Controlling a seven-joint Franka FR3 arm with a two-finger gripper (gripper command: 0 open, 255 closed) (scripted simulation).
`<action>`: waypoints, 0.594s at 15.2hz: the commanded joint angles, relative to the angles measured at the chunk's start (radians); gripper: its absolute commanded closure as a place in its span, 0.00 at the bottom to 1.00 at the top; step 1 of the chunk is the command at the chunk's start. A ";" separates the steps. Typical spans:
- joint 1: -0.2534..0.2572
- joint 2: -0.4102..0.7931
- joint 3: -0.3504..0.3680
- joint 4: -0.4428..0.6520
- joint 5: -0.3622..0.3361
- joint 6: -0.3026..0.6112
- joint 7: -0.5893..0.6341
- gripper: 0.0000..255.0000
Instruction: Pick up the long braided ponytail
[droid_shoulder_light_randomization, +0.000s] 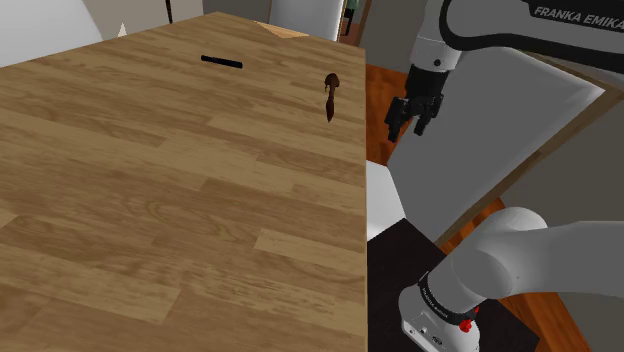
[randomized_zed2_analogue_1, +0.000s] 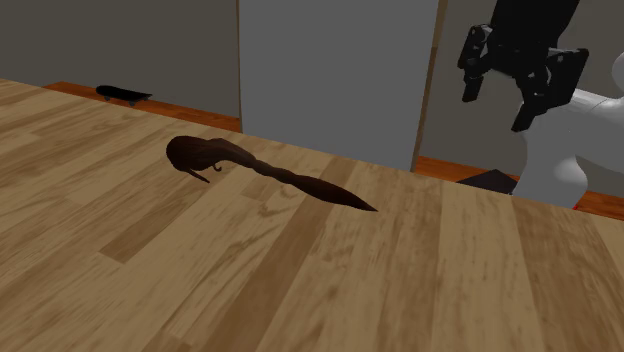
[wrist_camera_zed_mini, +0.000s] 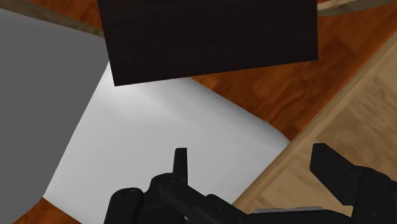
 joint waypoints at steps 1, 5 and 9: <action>0.000 0.000 0.000 0.000 0.000 0.000 0.000 0.00; -0.021 0.094 0.027 0.011 0.011 0.155 0.090 0.00; -0.045 0.197 0.052 0.044 0.010 0.298 0.179 0.00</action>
